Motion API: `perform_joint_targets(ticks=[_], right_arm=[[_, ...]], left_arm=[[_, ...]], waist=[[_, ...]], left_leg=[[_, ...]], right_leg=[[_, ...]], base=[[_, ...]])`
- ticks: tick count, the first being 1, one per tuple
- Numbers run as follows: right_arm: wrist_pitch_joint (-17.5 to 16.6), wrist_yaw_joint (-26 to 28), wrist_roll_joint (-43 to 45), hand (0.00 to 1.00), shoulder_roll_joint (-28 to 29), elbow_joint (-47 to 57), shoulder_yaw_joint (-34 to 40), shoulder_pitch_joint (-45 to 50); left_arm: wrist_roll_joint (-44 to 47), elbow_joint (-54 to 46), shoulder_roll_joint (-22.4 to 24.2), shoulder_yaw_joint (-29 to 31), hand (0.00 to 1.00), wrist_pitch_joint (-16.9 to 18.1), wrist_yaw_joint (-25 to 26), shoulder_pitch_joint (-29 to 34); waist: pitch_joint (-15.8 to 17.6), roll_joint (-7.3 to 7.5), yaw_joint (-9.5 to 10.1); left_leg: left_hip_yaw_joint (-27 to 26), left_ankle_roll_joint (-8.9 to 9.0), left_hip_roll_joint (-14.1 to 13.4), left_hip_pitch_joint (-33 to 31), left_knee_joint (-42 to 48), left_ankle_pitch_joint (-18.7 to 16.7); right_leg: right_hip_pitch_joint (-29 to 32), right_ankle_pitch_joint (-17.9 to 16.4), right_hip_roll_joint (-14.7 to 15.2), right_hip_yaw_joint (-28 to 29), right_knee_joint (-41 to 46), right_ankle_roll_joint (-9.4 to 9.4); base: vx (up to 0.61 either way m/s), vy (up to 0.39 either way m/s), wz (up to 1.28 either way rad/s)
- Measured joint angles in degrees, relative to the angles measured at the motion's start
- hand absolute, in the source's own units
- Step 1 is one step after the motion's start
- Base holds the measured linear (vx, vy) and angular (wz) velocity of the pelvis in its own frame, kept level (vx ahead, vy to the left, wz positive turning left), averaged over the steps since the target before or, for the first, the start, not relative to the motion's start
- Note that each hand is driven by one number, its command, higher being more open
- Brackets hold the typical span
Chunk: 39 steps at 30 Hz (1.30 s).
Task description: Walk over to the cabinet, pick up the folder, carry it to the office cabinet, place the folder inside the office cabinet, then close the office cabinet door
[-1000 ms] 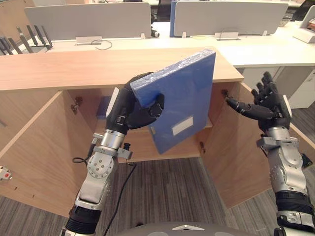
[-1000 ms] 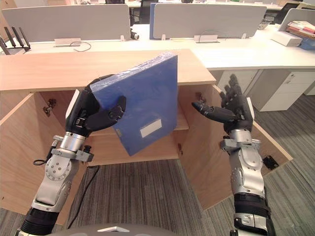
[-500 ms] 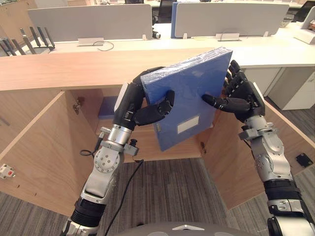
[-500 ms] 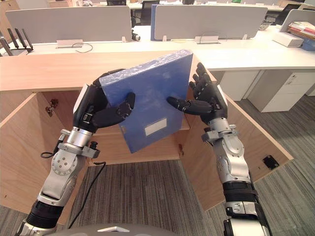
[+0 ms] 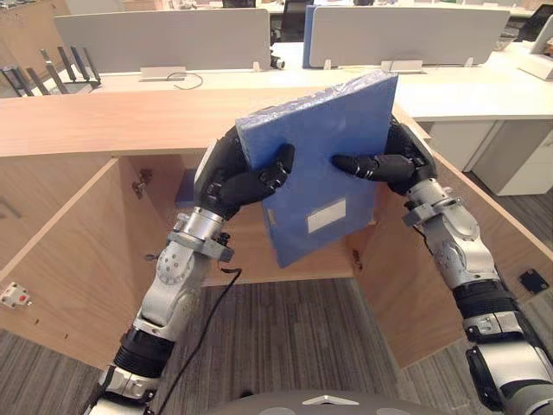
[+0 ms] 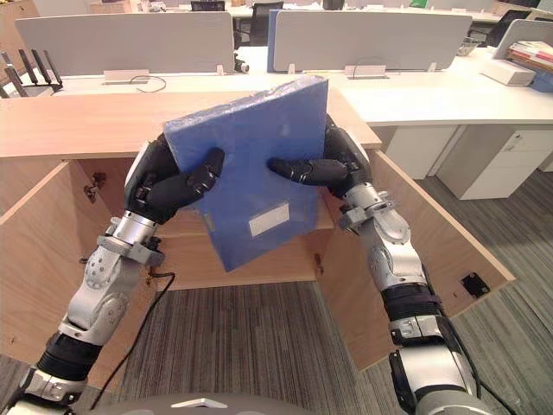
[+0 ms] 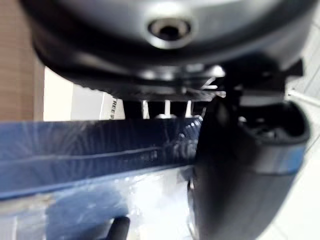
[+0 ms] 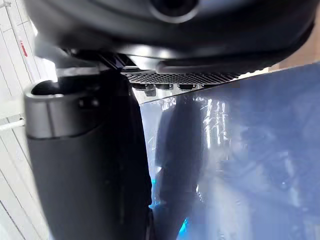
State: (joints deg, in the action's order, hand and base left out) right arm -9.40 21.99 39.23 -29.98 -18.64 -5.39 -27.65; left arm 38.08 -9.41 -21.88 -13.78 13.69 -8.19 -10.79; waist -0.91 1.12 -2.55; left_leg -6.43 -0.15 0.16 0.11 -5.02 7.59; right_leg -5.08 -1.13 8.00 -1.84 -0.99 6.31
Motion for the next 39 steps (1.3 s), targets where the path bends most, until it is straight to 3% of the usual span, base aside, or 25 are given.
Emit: perform_joint_targets(ticks=[11, 12, 23, 30, 35, 36, 39], right_arm=[[-1.0, 3.8, 8.7, 1.0, -3.5, -13.2, -11.4, -9.1], [-0.9, 4.0, 9.5, 0.0, -3.4, -13.9, -12.6, -9.4], [1.3, 6.3, 14.7, 0.0, -3.4, -15.5, -20.5, -8.7], [1.2, 6.1, 19.8, 0.0, -3.4, -14.8, -21.5, -4.4], [0.9, 4.8, 20.7, 0.0, -2.7, -11.9, -20.6, 1.7], [0.3, 4.3, 20.4, 0.0, -1.7, -10.8, -19.2, 4.2], [-0.2, 3.6, 20.3, 0.0, 1.0, -9.0, -16.4, 9.7]], left_arm=[[19.4, 4.9, -9.7, -6.3, 0.0, -2.5, -1.0, -5.2], [20.5, 5.0, -10.1, -6.9, 0.0, -2.5, -1.0, -5.3], [26.7, 11.2, -10.3, -8.4, 0.0, -2.1, -2.8, -5.7], [26.7, 11.2, -11.0, -10.9, 0.0, -1.4, -3.6, -5.7], [26.6, 11.2, -12.5, -12.5, 0.0, -2.9, -5.0, -5.4], [26.3, 11.2, -12.4, -12.7, 1.0, -3.3, -5.2, -5.1], [25.1, 11.1, -12.3, -12.7, 1.0, -3.9, -6.5, -3.5]], waist=[[-0.1, 0.17, 1.02], [-0.1, 0.21, 1.04], [-0.1, 0.27, 1.02], [0.0, 0.33, 1.25], [0.0, 0.35, 0.83], [0.0, 0.38, 0.8], [0.0, 0.42, 0.79]], left_leg=[[0.5, 0.01, -0.4, -1.1, 0.1, 0.4], [0.5, 0.01, -0.4, -1.2, 0.1, 0.4], [0.8, 0.18, -0.8, -1.7, 0.1, 0.3], [1.1, 0.38, -0.9, -1.7, 0.1, 0.1], [1.1, 0.46, -1.0, -1.7, 0.1, 0.1], [1.0, 0.53, -1.0, -1.7, 0.1, 0.0], [1.0, 0.64, -1.1, -1.7, 0.1, -0.1]], right_leg=[[0.7, 0.5, -0.2, -0.6, -0.3, -0.09], [0.8, 0.5, -0.2, -0.6, -0.3, -0.11], [0.7, 0.5, -0.5, -0.9, -0.4, -0.27], [0.6, 0.4, -0.6, -1.1, -0.4, -0.42], [0.6, 0.4, -0.7, -1.1, -0.7, -0.45], [0.6, 0.4, -0.7, -1.1, -0.9, -0.45], [0.6, 0.4, -0.8, -1.1, -1.1, -0.53]], base=[[-0.01, -0.004, 0.03], [0.0, 0.0, 0.0], [0.0, -0.001, 0.01], [-0.01, -0.002, 0.02], [0.0, 0.0, 0.0], [0.0, 0.0, 0.0], [0.0, 0.0, 0.0]])
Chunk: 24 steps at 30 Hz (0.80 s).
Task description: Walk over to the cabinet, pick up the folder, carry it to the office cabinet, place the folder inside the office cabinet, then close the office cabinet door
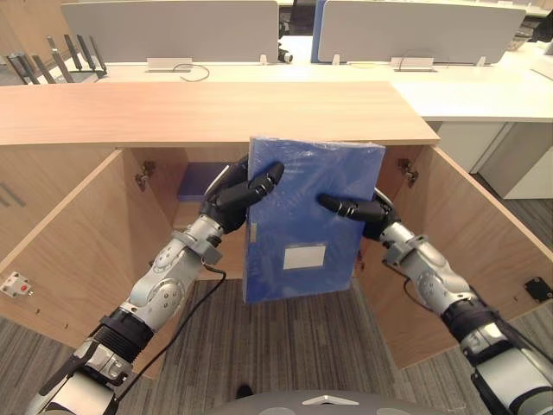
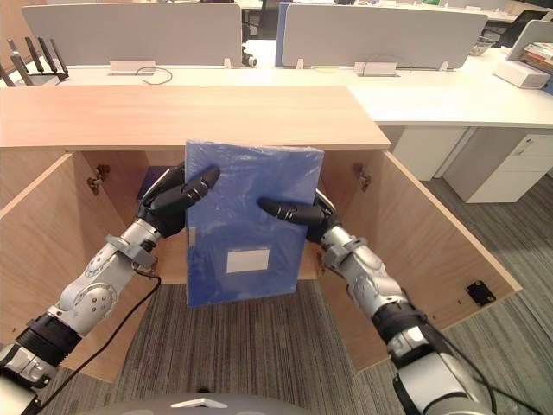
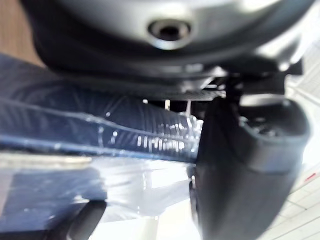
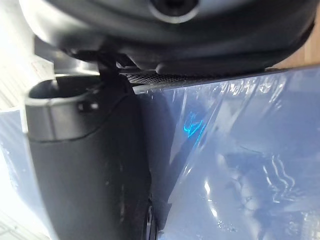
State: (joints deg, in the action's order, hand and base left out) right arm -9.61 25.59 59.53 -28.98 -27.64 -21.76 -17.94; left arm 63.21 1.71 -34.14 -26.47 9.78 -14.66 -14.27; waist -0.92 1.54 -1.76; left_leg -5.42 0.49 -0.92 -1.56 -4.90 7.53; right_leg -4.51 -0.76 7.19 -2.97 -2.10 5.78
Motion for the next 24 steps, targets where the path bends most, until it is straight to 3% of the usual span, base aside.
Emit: perform_joint_targets(ticks=[4, 12, 16, 20, 22, 24], right_arm=[[0.1, -0.5, 0.3, 0.0, 6.0, 1.0, 4.5, 8.4], [0.5, -1.8, 0.4, 0.0, 13.0, 1.5, 6.1, 19.9], [0.8, -5.0, 0.6, 0.0, 17.0, -4.0, 10.8, 21.7], [1.4, -8.3, 2.9, 0.0, 19.3, -10.3, 16.4, 21.8], [1.5, -9.7, 2.2, 0.0, 19.4, -13.5, 17.8, 21.7], [1.9, -11.0, 1.5, 0.0, 20.2, -17.2, 19.4, 21.3]], left_arm=[[-0.1, -0.5, 3.1, 1.0, 1.0, 0.4, -2.8, 5.1], [-2.6, 1.6, 8.8, 7.0, 1.0, 0.1, -8.4, 16.0], [-9.4, 14.5, 12.3, 9.8, 1.0, -1.3, -9.0, 18.8], [-14.7, 32.5, 17.5, 15.7, 1.0, -4.9, -7.3, 21.6], [-16.6, 39.9, 20.5, 19.0, 1.0, -5.2, -6.2, 21.5], [-17.3, 48.7, 24.2, 26.0, 1.0, -5.2, -3.5, 21.3]], waist=[[0.0, 0.1, -0.02], [0.1, 0.35, -0.45], [0.2, 0.17, -1.08], [0.7, -0.13, -1.7], [0.9, -0.11, -1.37], [0.9, -0.16, -1.17]], left_leg=[[0.0, 0.06, 0.0, 0.0, 0.0, 0.0], [-0.1, 0.37, 0.0, 0.2, -0.1, 0.0], [0.2, 0.79, 0.2, 0.2, -0.3, -0.3], [0.0, 0.85, 0.2, 0.2, -0.3, -0.4], [0.0, 0.85, 0.2, 0.2, -0.3, -0.5], [0.0, 0.83, 0.2, 0.2, -0.3, -0.7]], right_leg=[[0.0, -0.1, 0.0, 0.0, -0.1, -0.18], [0.3, -0.5, -0.4, 0.0, 0.7, -0.29], [0.6, -1.1, -0.1, -0.1, 1.2, -0.09], [0.6, -1.5, 0.1, 0.1, 1.2, -0.1], [0.6, -1.6, 0.2, 0.1, 1.2, -0.1], [0.6, -1.7, 0.2, 0.2, 1.2, -0.13]], base=[[0.0, 0.0, 0.0], [0.0, 0.0, 0.0], [-0.04, 0.013, 0.03], [-0.02, 0.01, -0.02], [0.0, 0.0, 0.0], [0.02, -0.004, -0.02]])
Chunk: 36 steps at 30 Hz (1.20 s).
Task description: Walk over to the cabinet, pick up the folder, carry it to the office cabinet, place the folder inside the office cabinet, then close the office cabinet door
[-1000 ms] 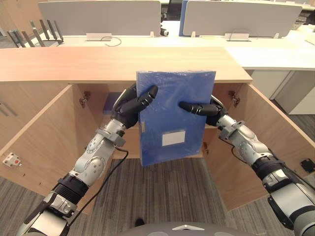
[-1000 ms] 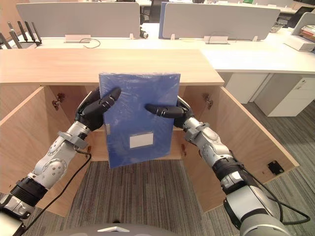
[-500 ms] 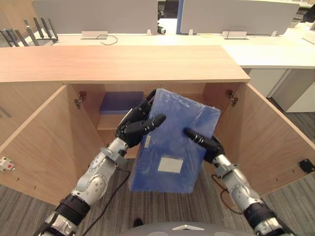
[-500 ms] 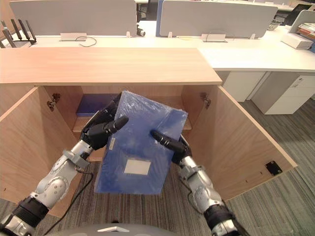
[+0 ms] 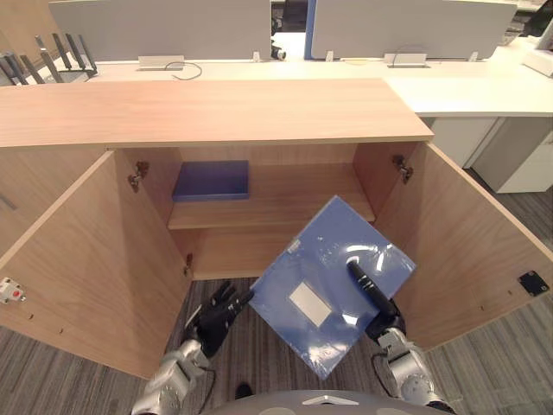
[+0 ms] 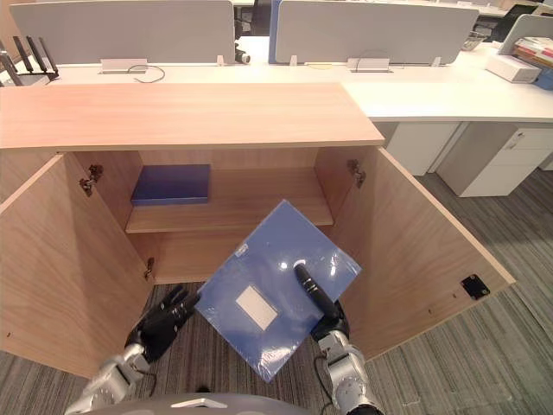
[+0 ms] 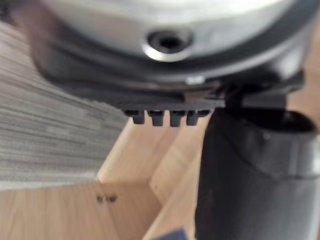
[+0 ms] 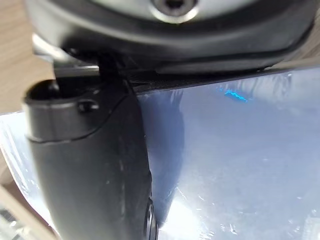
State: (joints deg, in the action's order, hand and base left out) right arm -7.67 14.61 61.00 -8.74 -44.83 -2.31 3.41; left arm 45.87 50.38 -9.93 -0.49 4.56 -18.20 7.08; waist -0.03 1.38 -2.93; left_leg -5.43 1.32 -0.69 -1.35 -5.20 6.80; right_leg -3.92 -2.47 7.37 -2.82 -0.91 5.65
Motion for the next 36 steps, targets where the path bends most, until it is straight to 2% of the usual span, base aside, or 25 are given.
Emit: perform_joint_targets(ticks=[1, 4, 6, 10, 14, 18, 22, 23, 24, 27, 29, 30, 31, 32, 34, 35, 36], right_arm=[[1.0, 0.0, 0.1, 0.0, 0.8, -1.1, 1.9, -0.1], [1.1, -0.7, -2.3, 0.0, 0.9, -3.0, 4.3, -0.8], [1.1, -1.6, -4.2, 0.0, 0.5, -5.1, 6.2, -2.0], [1.5, -2.8, -7.3, 0.0, 0.0, -10.0, 6.5, -3.5], [3.9, -2.9, -13.0, 0.0, 0.5, -14.1, 6.2, -4.3], [4.9, -2.9, -13.5, 0.0, 1.8, -16.3, 6.1, -4.5], [5.0, -3.0, -13.0, 0.0, 2.4, -17.6, 6.2, -4.6], [5.0, -3.2, -12.3, 0.0, 2.6, -17.6, 6.4, -4.7], [5.0, -3.5, -11.2, 0.0, 3.0, -17.6, 6.4, -4.7], [4.8, -3.9, -9.8, 0.0, 4.2, -17.6, 6.8, -4.7], [4.6, -4.0, -8.4, 0.0, 4.6, -17.5, 6.7, -5.0], [4.6, -4.1, -7.5, 0.0, 4.8, -17.5, 6.6, -5.4], [4.6, -4.4, -6.3, 0.0, 5.4, -16.7, 5.4, -5.3], [4.5, -4.4, -6.0, 0.0, 5.7, -15.9, 4.8, -5.3], [4.5, -4.4, -6.0, 0.0, 6.2, -15.3, 3.7, -5.1], [4.2, -4.4, -6.0, 0.0, 6.7, -14.7, 2.7, -4.3], [4.2, -4.4, -6.0, 0.0, 7.0, -14.6, 2.5, -3.8]], left_arm=[[-1.0, 6.2, 1.6, 6.4, 1.0, 0.0, 4.6, -0.4], [-0.8, 12.2, 1.5, 13.8, 1.0, 0.3, 10.8, 0.5], [-0.4, 13.3, 1.5, 17.8, 1.0, 0.6, 13.5, 1.7], [1.3, 14.7, 2.2, 22.7, 1.0, 0.7, 15.4, 2.8], [-1.4, 16.7, 4.2, 26.5, 1.0, 0.4, 15.7, 3.7], [-6.1, 17.4, 6.3, 27.4, 1.0, 0.0, 15.2, 4.5], [-8.5, 18.0, 7.7, 27.3, 1.0, -1.0, 14.7, 4.6], [-9.4, 18.1, 8.2, 27.2, 1.0, -1.1, 14.1, 4.5], [-10.4, 18.3, 8.5, 27.2, 1.0, -1.3, 13.7, 4.5], [-10.8, 18.4, 7.9, 26.4, 1.0, -1.3, 13.4, 4.5], [-12.6, 18.4, 8.1, 26.1, 1.0, -1.0, 13.4, 4.1], [-12.9, 18.3, 8.5, 25.8, 1.0, -1.0, 13.4, 4.0], [-14.2, 18.1, 8.9, 25.5, 1.0, -1.0, 13.4, 3.8], [-14.8, 17.9, 8.6, 25.1, 1.0, -0.9, 13.4, 3.6], [-14.8, 17.6, 8.4, 25.1, 1.0, -0.8, 13.4, 3.7], [-14.8, 17.5, 7.7, 25.2, 1.0, -0.9, 13.1, 4.2], [-14.8, 17.4, 7.4, 25.5, 1.0, -0.8, 13.1, 4.2]], waist=[[0.1, -0.07, -0.17], [0.5, -0.14, -0.06], [1.5, -0.3, 0.73], [1.8, -0.55, 1.62], [2.1, -0.81, 2.16], [2.3, -0.8, 3.12], [2.7, -0.75, 3.14], [3.5, -0.56, 3.14], [4.2, -0.07, 3.11], [5.2, 0.96, 3.06], [5.9, 0.21, 3.08], [6.5, -0.68, 2.98], [7.6, -1.8, 2.7], [8.1, -1.95, 2.79], [7.9, -1.55, 2.79], [7.0, -0.05, 2.82], [6.5, 1.01, 2.83]], left_leg=[[-0.3, 0.09, 0.1, 0.2, 0.0, -0.2], [-0.8, 0.2, 0.1, 0.9, 0.0, -0.6], [-1.1, 0.14, 0.0, 1.7, 0.0, -0.8], [-1.0, 0.4, 0.0, 1.9, 0.0, -1.0], [-0.8, 0.25, 0.1, 2.2, 0.0, -1.3], [-0.8, 0.16, 0.3, 2.6, 0.0, -1.5], [-0.9, -0.26, 0.8, 3.0, 0.0, -1.9], [-1.0, -0.16, 1.4, 3.8, 0.0, -2.5], [-1.2, -0.88, 2.2, 4.7, 0.0, -3.1], [-1.4, -1.83, 4.0, 6.5, 0.0, -4.3], [-1.7, -2.58, 3.7, 7.1, 0.0, -4.8], [-1.9, -2.93, 3.3, 8.0, 0.0, -5.1], [-1.6, -3.74, 1.3, 9.5, 0.0, -5.9], [-1.3, -3.59, 0.3, 9.9, 0.0, -6.4], [-0.8, -2.97, -0.9, 10.6, 0.0, -7.0], [-0.4, -1.98, -0.3, 11.0, 0.0, -7.8], [-0.1, -1.64, 0.5, 11.2, 0.0, -8.1]], right_leg=[[-0.1, 0.2, -0.1, 0.3, 0.0, 0.06], [-0.6, 0.2, -0.2, 0.8, 0.0, 0.04], [-1.3, 0.1, -0.2, 1.0, -0.1, -0.12], [-1.4, -0.4, -0.2, 0.9, 0.1, -0.26], [-1.4, -1.3, -0.1, 0.7, 1.1, -0.31], [-1.5, -2.0, 0.0, 0.8, 1.9, -0.29], [-1.2, -3.0, 0.6, 0.9, 3.4, 0.05], [-0.8, -4.5, 1.3, 1.1, 5.6, 0.24], [-0.1, -6.4, 2.1, 1.4, 8.6, 0.55], [0.4, -8.6, 4.2, 1.6, 13.3, 1.13], [3.0, -8.3, 4.4, 0.4, 19.2, 1.21], [4.2, -7.6, 4.2, -0.3, 23.1, 0.99], [7.3, -8.0, 2.9, -0.8, 27.5, -1.14], [9.1, -8.7, 1.9, -1.9, 27.4, -1.99], [11.8, -8.2, 0.1, -3.1, 25.6, -1.79], [11.9, -4.7, -0.3, -3.1, 19.2, -1.42], [12.0, -2.5, 0.3, -3.1, 16.9, -1.66]], base=[[0.05, -0.007, -0.09], [0.04, -0.008, -0.11], [0.04, -0.015, -0.07], [0.01, -0.007, 0.0], [0.0, -0.009, 0.02], [0.0, 0.0, 0.0], [0.0, 0.0, 0.0], [0.0, 0.032, -0.01], [0.01, 0.051, -0.03], [0.04, 0.048, -0.08], [0.05, 0.03, -0.12], [0.04, 0.038, -0.07], [0.07, 0.028, 0.01], [0.1, -0.008, 0.13], [0.12, -0.068, 0.21], [0.13, -0.096, 0.23], [0.16, -0.117, 0.33]])
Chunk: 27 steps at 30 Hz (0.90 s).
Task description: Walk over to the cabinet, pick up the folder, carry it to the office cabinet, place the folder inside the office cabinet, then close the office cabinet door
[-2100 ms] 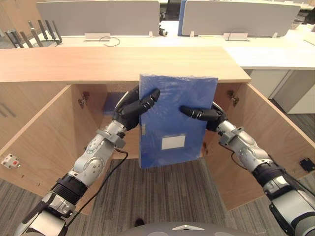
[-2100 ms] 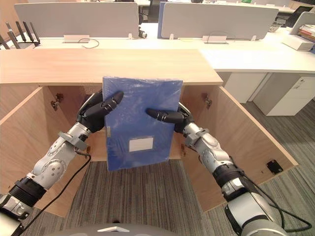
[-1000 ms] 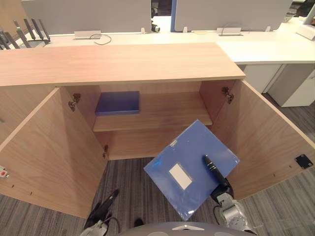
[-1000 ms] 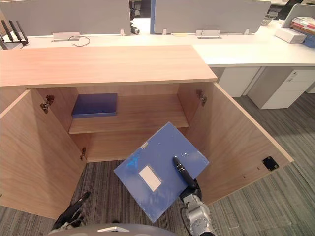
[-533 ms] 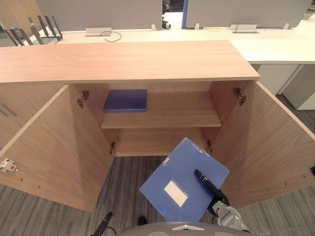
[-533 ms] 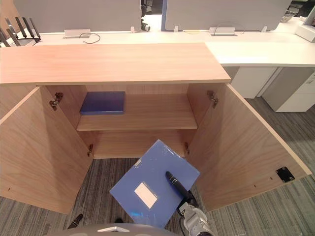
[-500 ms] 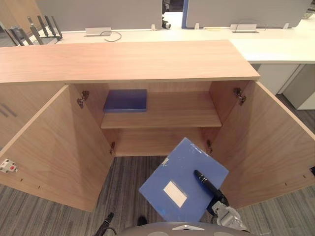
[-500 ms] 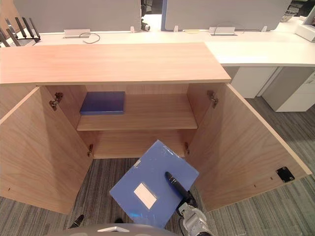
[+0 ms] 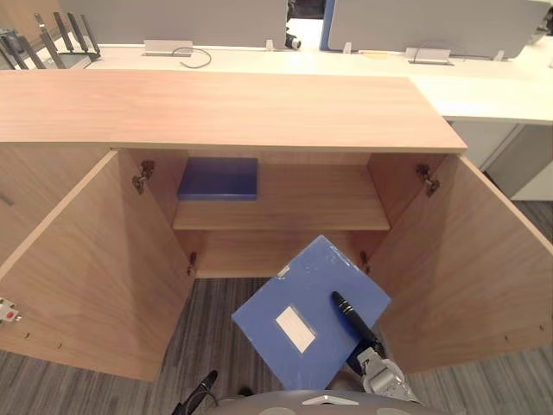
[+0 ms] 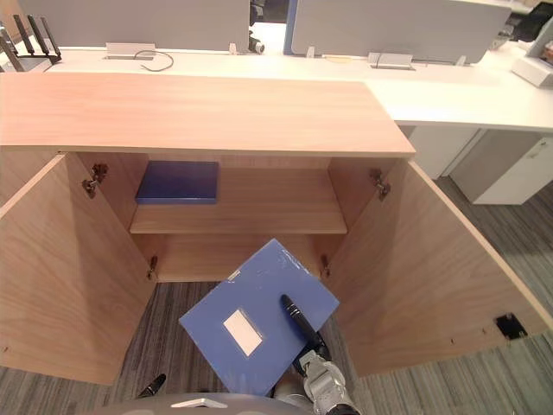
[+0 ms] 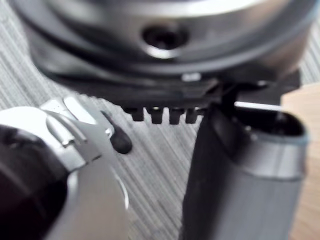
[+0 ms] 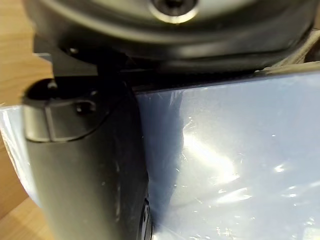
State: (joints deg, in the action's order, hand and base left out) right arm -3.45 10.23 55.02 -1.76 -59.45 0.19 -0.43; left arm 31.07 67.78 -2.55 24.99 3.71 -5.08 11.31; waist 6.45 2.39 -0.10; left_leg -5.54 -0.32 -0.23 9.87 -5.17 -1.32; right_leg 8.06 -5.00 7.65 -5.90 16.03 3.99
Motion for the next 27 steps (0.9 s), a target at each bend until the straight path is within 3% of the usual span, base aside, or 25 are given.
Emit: perform_joint_targets(ticks=[1, 2, 6, 9, 13, 18, 20, 22, 23, 24, 26, 27], right_arm=[[0.1, -0.4, 0.4, 0.0, 0.2, 0.2, -0.8, 0.7], [0.1, -0.6, 0.5, 0.0, -0.8, 0.4, -0.9, 0.9], [-0.2, -0.7, 1.7, 0.0, -1.2, 0.9, -0.8, 1.0], [-0.2, -0.7, 1.6, 0.0, -1.1, 0.9, -0.7, 0.9], [-0.3, -0.7, 1.6, 0.0, -1.0, 0.9, 0.2, 1.2], [-0.4, -0.7, 1.6, 0.0, -0.6, 0.8, 0.2, 1.7], [-0.3, -0.8, 1.6, 0.0, -0.1, 0.8, -0.5, 1.6], [-0.4, -1.2, 1.6, 0.0, 0.7, 1.1, -0.8, 1.7], [-0.4, -1.4, 1.6, 0.0, 0.8, 2.0, -1.1, 1.8], [-0.4, -1.6, 1.6, 0.0, 0.7, 3.2, -1.7, 1.8], [-0.5, -1.9, 1.6, 0.0, 0.6, 4.9, -1.9, 1.9], [-0.8, -2.3, 1.7, 0.0, 0.4, 5.8, -1.6, 1.9]], left_arm=[[-0.1, 0.0, 0.1, 0.7, 1.0, 0.0, 0.4, 0.2], [-0.1, -0.4, 1.3, 0.8, 1.0, 0.0, 0.4, 0.3], [-0.2, -0.8, 4.5, 2.1, 1.0, 0.1, 0.7, 0.2], [-0.2, -1.2, 4.7, 2.8, 1.0, 0.1, 0.8, -0.2], [-2.0, -2.7, 4.7, 2.7, 1.0, 0.2, 0.8, -0.1], [-2.5, -3.1, 3.9, 1.3, 1.0, 0.8, 0.9, -0.9], [-2.5, -3.5, 3.1, 1.3, 1.0, 0.9, 1.4, -2.3], [-2.5, -5.6, 3.2, 1.6, 1.0, 1.0, 2.1, -2.3], [-2.5, -6.3, 3.4, 1.8, 1.0, 1.0, 2.1, -2.6], [-2.5, -6.7, 3.8, 1.8, 1.0, 1.1, 2.2, -2.6], [-2.5, -6.7, 4.3, 1.8, 1.0, 1.0, 2.4, -2.2], [-2.6, -6.6, 4.5, 1.8, 1.0, 1.0, 2.4, -1.7]], waist=[[-0.5, 0.59, 0.1], [-2.0, -0.75, 0.54], [-2.6, -4.63, 1.3], [-2.8, -5.08, 1.33], [-2.6, -4.21, 1.22], [-3.3, -3.16, 1.06], [-3.2, -1.92, 0.79], [-2.5, -1.08, 1.06], [-1.4, -1.56, 1.39], [-0.4, -2.38, 1.61], [0.3, -4.03, 2.31], [0.2, -4.52, 2.83]], left_leg=[[0.6, 0.6, 0.6, 1.0, 0.0, -0.7], [0.6, 1.54, -0.6, 0.6, 0.1, -1.3], [0.5, 3.88, -4.6, 0.0, 0.2, -2.6], [1.1, 5.37, -6.7, -0.4, 0.3, -3.6], [1.0, 6.01, -7.1, 0.3, 0.3, -4.0], [1.2, 5.96, -5.4, -0.4, 0.4, -4.0], [2.2, 5.96, -4.1, -2.8, 3.8, -4.0], [2.2, 6.42, -3.7, -7.6, 15.5, -7.4], [1.7, 6.61, -4.7, -11.7, 28.0, -10.5], [0.4, 6.96, -6.8, -16.3, 40.8, -11.1], [-1.0, 5.23, -10.7, -21.4, 54.0, -9.4], [-2.0, 4.64, -11.6, -22.3, 55.1, -11.6]], right_leg=[[-0.3, 2.6, 0.8, 0.1, -0.7, -0.57], [-0.4, 2.0, -0.4, -1.0, -2.1, -1.08], [-2.1, 1.8, -4.2, -2.9, -5.7, -1.89], [-3.2, 1.9, -6.2, -4.7, -7.9, -2.27], [-4.7, 2.0, -6.6, -5.2, -9.1, -2.3], [-6.3, 3.0, -4.9, -5.5, -12.7, -1.23], [-6.4, 3.1, -3.7, -6.6, -13.3, -1.03], [-8.1, 2.8, -2.7, -7.2, -13.2, -1.47], [-10.7, 1.6, -3.0, -8.3, -13.2, -2.45], [-13.3, 0.0, -3.5, -8.8, -13.2, -2.39], [-15.3, -1.7, -4.9, -9.2, -12.8, -3.1], [-15.7, -2.4, -4.9, -9.0, -12.1, -3.06]], base=[[0.21, -0.116, 0.27], [0.26, -0.125, 0.17], [0.28, -0.114, 0.02], [0.25, -0.077, 0.17], [0.16, -0.001, 0.04], [0.07, 0.058, 0.09], [0.02, 0.041, 0.4], [-0.01, -0.007, 0.41], [-0.01, -0.027, 0.38], [0.0, -0.024, 0.32], [-0.01, 0.034, 0.08], [0.0, 0.048, 0.02]])
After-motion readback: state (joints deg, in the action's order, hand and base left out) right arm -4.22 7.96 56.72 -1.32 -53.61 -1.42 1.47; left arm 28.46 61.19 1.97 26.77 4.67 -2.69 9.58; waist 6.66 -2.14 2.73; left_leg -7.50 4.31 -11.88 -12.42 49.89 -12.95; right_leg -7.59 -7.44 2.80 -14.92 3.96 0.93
